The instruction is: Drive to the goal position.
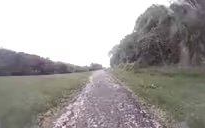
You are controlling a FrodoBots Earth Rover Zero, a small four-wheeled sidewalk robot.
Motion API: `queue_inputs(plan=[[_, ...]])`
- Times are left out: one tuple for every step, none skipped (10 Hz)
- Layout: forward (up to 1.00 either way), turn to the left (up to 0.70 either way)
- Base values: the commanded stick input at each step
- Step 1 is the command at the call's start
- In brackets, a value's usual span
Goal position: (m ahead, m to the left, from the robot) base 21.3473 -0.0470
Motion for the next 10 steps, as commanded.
queue_inputs(plan=[[0.85, 0.0], [0.85, 0.0], [0.85, 0.06], [0.85, 0.23], [0.85, 0.0], [0.85, 0.0], [0.85, 0.0], [0.85, 0.0], [0.85, 0.0], [0.85, 0.0]])
